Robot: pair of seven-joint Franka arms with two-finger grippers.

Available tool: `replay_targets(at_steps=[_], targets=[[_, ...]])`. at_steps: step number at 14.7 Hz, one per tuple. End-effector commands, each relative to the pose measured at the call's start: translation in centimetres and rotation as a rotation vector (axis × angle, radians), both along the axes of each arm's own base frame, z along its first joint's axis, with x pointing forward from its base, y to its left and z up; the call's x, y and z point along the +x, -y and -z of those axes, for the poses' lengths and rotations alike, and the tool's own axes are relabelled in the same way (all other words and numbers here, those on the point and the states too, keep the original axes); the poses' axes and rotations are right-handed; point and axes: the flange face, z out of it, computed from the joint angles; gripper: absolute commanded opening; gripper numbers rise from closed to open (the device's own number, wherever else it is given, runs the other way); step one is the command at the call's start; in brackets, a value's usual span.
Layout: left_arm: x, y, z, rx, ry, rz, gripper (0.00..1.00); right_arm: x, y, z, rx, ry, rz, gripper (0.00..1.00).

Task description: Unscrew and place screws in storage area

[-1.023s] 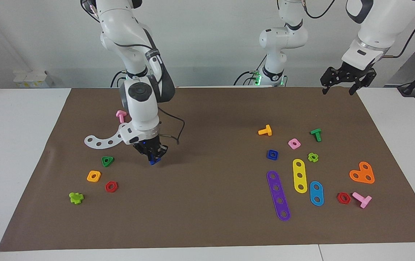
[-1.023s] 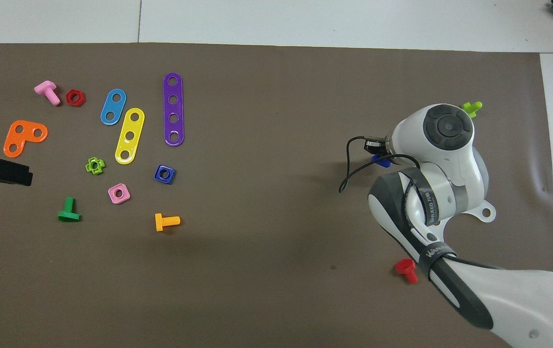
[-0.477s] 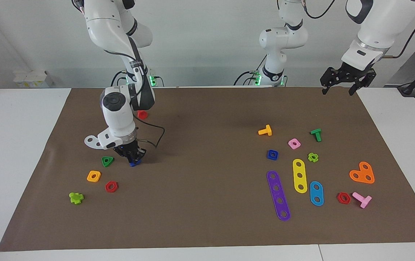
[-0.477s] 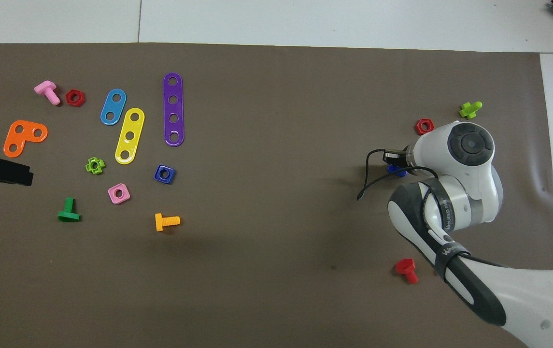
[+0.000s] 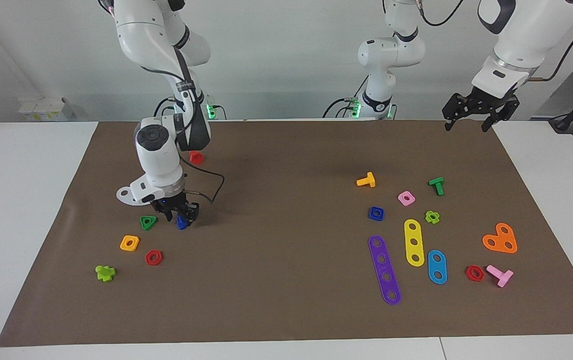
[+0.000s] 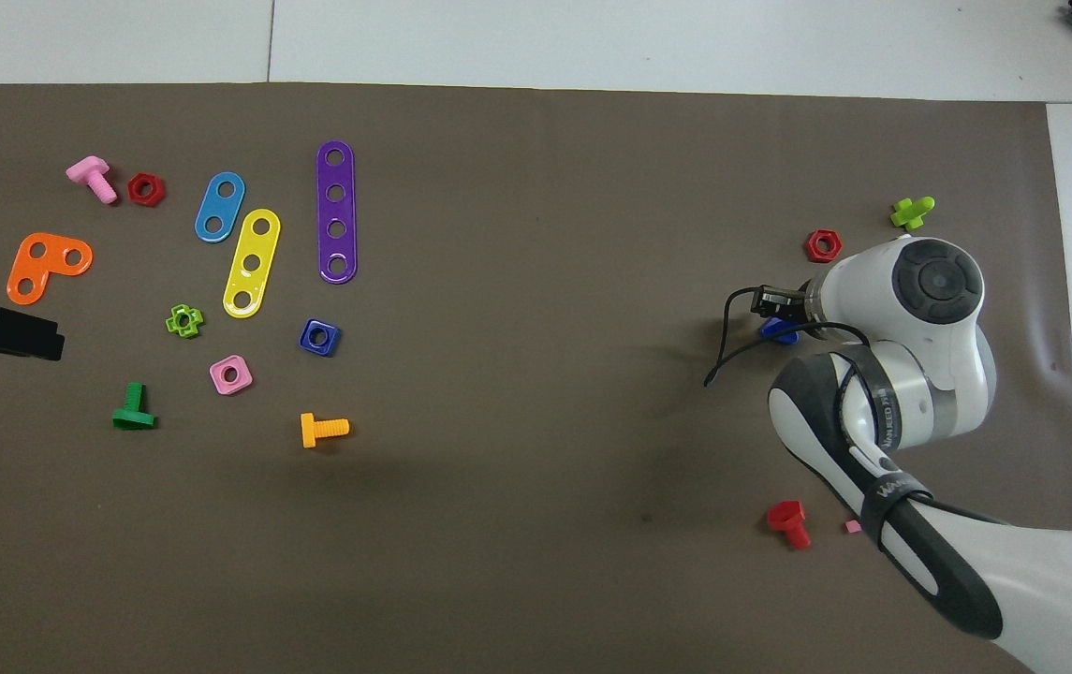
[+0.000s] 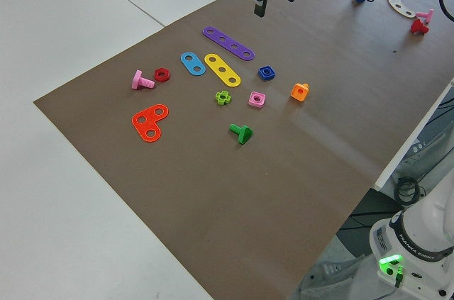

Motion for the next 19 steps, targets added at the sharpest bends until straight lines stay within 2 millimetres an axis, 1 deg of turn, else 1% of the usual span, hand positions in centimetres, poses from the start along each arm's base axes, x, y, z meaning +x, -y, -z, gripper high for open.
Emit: replay_targets(at_steps=[1,3,6,7,8,9,11,12,13,14,15,16,18,19], targets=[[0.0,-0.2,-0.4,0.007,-0.008,-0.006,1.00,-0.7,2.3,-4.3,-0.010,0.052,0.012,0.99],[0.0,0.1,-0.4,0.006,-0.011,-0.002,1.00,-0.8,2.9,-8.6,-0.016,0.084,0.028,0.99],[0.2,0.3,-0.7,0.004,-0.006,0.000,1.00,-1.4,4.8,-17.2,-0.022,0.110,0.080,1.00],[0.3,0.2,-1.2,0.003,0.000,-0.003,1.00,-1.4,5.2,-20.0,-0.026,0.097,0.085,1.00],[0.5,0.0,-1.7,0.000,0.009,-0.007,1.00,-1.2,5.6,-22.9,-0.007,0.088,0.076,1.00],[0.6,-0.1,-1.7,0.000,0.008,-0.008,1.00,-1.1,6.0,-25.6,0.026,0.086,0.062,1.00],[1.1,-0.2,-2.0,-0.001,0.012,-0.011,1.00,-1.1,7.9,-29.8,0.048,0.079,0.046,1.00],[1.6,-0.3,-1.8,-0.001,0.006,-0.013,1.00,-1.4,8.1,-31.6,0.045,0.074,0.038,1.00],[2.0,-0.5,-1.9,0.000,-0.005,-0.016,1.00,-1.7,8.1,-32.4,0.043,0.060,0.035,1.00],[2.9,-0.4,-1.2,0.001,-0.032,-0.014,1.00,-2.3,7.9,-32.8,0.035,0.040,0.032,1.00],[3.6,-0.4,-1.9,0.000,-0.023,-0.014,1.00,-2.9,7.8,-32.9,0.029,0.006,0.028,1.00],[3.8,-0.5,-2.0,0.001,-0.023,-0.016,1.00,-3.4,7.4,-33.3,0.025,-0.026,-0.002,1.00],[3.8,-0.3,-2.1,0.001,-0.014,-0.013,1.00,-4.0,6.8,-33.2,0.029,-0.053,-0.049,1.00],[3.6,-0.4,-1.7,0.001,-0.025,-0.010,1.00,-4.2,6.6,-33.1,0.036,-0.071,-0.053,1.00]])
